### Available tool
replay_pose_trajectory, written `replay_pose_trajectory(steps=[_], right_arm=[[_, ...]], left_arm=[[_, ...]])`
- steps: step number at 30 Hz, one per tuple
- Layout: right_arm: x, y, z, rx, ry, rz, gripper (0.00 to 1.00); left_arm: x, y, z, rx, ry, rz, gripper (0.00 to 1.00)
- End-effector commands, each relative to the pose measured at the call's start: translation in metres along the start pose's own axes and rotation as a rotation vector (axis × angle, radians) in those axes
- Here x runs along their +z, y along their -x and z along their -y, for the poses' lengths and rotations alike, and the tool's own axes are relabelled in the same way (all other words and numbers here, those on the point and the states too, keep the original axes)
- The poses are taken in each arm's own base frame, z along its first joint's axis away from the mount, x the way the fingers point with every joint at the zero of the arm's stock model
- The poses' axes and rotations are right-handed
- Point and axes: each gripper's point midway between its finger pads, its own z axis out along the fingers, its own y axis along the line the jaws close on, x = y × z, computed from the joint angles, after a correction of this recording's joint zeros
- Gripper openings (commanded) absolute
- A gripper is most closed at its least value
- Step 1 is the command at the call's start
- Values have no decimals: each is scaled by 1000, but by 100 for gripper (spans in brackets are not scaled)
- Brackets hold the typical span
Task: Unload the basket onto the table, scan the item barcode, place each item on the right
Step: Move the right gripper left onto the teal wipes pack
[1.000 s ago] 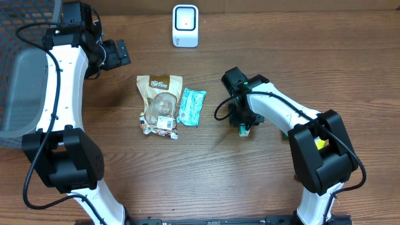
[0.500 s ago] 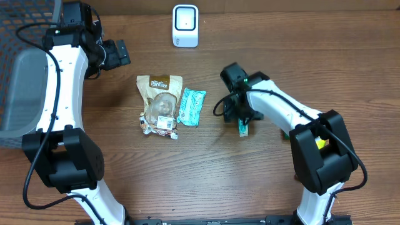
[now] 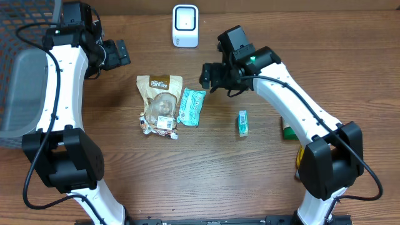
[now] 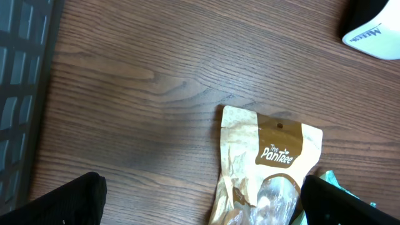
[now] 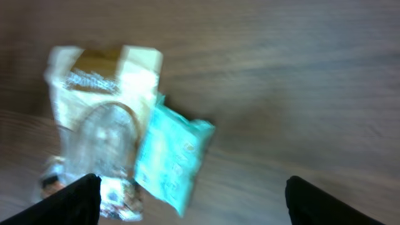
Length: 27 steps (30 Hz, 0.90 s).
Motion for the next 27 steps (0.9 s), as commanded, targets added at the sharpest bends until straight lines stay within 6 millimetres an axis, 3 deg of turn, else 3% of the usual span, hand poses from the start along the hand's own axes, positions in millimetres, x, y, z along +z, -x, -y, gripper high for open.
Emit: replay_pose_trajectory(steps=[1,6,11,27], right_arm=[[25,-19,-15,-23,60,-59,90],[60,-28,-9,-57,-13,-44,90],[87,-34,1,-63,-57,-53,97],[89,-42,-2,-5,-23,-97,100]], left_arm=[[-9,3,7,25,-19,20,100],[-9,3,7,25,-18,21,100],[-9,3,7,25,-19,20,100],[-9,7,8,20,-22,35,100]])
